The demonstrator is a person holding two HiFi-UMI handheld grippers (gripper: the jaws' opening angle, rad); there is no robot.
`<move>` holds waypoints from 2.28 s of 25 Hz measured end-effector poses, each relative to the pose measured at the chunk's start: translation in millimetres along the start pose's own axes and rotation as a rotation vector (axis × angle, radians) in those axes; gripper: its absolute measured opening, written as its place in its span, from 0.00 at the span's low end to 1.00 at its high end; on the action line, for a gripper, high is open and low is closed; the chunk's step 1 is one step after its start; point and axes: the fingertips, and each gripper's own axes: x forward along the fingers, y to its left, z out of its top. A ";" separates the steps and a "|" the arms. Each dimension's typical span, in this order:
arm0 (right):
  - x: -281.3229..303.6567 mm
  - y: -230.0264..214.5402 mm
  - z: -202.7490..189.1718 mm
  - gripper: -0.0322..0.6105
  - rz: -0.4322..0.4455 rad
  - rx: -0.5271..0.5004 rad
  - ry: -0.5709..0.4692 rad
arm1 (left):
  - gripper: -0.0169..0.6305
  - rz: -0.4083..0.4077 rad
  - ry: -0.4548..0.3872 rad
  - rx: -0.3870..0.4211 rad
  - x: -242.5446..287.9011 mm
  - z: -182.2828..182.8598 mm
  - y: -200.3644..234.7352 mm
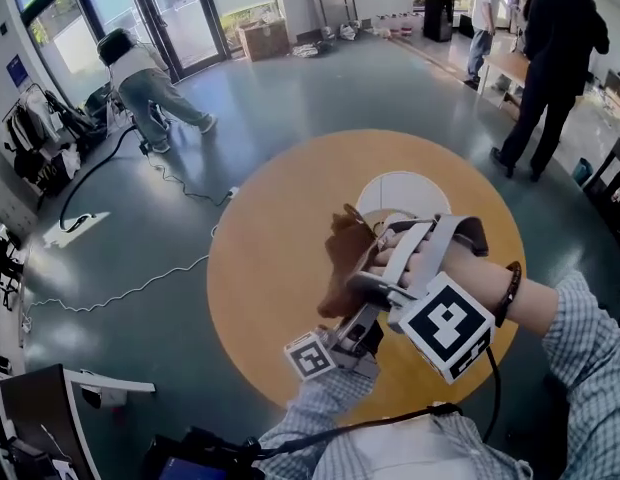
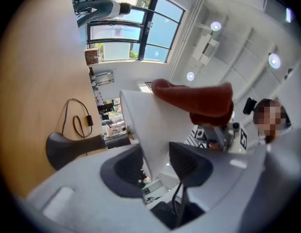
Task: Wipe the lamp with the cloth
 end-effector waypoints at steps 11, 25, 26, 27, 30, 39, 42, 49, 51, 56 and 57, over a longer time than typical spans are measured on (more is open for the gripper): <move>-47.9 74.8 -24.3 0.17 -0.142 0.407 0.093 | 0.28 -0.013 -0.014 -0.051 -8.8 -2.3 -4.8; -42.1 142.4 -63.3 0.17 -0.247 0.941 0.047 | 0.29 0.038 0.067 0.084 -26.4 -4.1 -7.6; -40.1 144.2 -63.2 0.17 -0.252 0.958 0.042 | 0.29 0.062 0.071 0.117 -33.8 0.1 -6.7; -38.4 145.3 -63.0 0.17 -0.256 0.971 0.039 | 0.29 0.088 0.073 0.155 -41.5 6.3 -6.2; -34.4 147.3 -63.1 0.17 -0.264 1.000 0.029 | 0.29 0.160 0.076 0.313 -56.0 34.5 -13.4; -27.2 150.6 -64.3 0.17 -0.278 1.053 -0.015 | 0.31 0.143 0.354 1.128 5.8 85.2 -107.3; -26.2 149.2 -66.0 0.17 -0.279 1.057 -0.023 | 0.36 0.089 0.612 1.430 26.4 74.1 -117.3; -25.9 150.5 -64.2 0.17 -0.286 1.066 -0.040 | 0.37 -0.113 1.181 1.785 49.5 35.6 -117.4; -25.7 149.7 -65.7 0.17 -0.286 1.068 -0.042 | 0.37 -0.145 1.292 1.801 58.2 31.5 -118.2; -22.1 149.0 -63.1 0.17 -0.286 1.079 -0.050 | 0.37 -0.171 1.598 1.836 63.1 21.5 -96.4; -20.6 148.7 -61.1 0.17 -0.286 1.081 -0.052 | 0.37 -0.179 1.644 1.838 61.0 18.3 -91.5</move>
